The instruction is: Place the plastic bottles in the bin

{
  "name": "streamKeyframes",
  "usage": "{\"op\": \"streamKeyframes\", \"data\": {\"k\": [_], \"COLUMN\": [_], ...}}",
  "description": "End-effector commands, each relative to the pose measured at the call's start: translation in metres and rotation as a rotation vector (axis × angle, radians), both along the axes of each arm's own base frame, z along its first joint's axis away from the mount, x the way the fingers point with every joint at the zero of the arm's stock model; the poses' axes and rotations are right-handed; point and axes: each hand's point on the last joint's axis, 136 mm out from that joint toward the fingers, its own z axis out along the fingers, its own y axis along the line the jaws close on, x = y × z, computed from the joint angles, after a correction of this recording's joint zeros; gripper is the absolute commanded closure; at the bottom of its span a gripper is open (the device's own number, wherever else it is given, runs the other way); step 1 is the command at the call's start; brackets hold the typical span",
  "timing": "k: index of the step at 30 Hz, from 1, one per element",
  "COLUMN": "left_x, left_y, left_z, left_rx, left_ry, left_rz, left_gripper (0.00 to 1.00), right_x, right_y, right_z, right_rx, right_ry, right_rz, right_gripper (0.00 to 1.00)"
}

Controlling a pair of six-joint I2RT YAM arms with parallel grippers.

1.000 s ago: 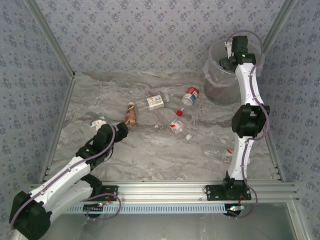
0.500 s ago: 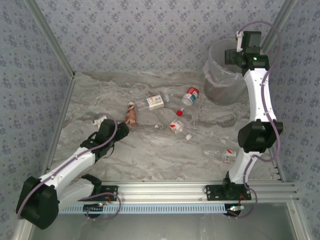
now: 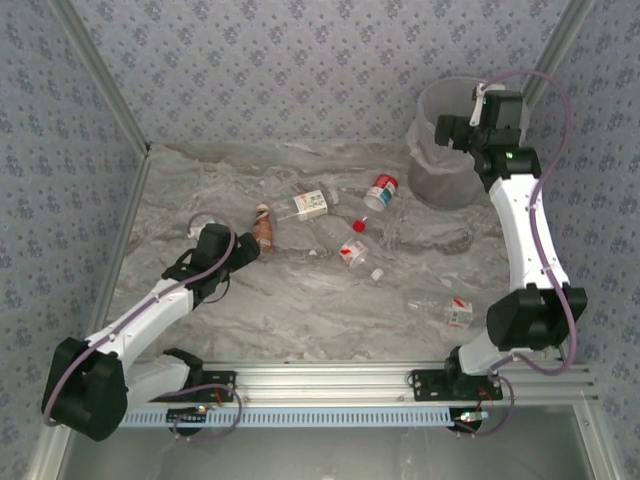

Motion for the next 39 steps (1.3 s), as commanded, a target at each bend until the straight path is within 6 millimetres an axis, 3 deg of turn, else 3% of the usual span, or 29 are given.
{"op": "streamKeyframes", "data": {"k": [1,11,20,24,32,39], "left_x": [0.007,0.023,0.04,0.05,0.058,0.064], "left_y": [-0.005,-0.017,-0.029,-0.046,-0.054,-0.07], "left_z": [0.009,0.005,-0.011,-0.021,-0.046,-0.053], "left_rx": [0.006,0.013,0.09,0.104,0.182,0.186], "left_ry": [0.005,0.057,0.183,0.238,0.335,0.329], "left_rz": [-0.035,-0.065,-0.131,-0.233,-0.323,-0.396], "left_gripper": [0.0,0.01,0.01,0.01,0.01,0.04], "right_x": [-0.012,-0.055,-0.086,-0.092,-0.094,-0.093], "right_y": [0.01,0.035,0.038,0.038,0.039,0.04], "right_z": [0.014,-0.004,-0.023,-0.029,-0.031,-0.031], "right_rx": [0.075,0.165,0.238,0.24,0.235,0.242], "right_ry": [-0.075,-0.079,-0.073,-0.061,-0.049,-0.054], "right_rz": [0.002,0.051,0.034,0.029,0.032,0.034], "right_gripper": [0.0,0.0,0.0,0.0,0.0,0.0]}}
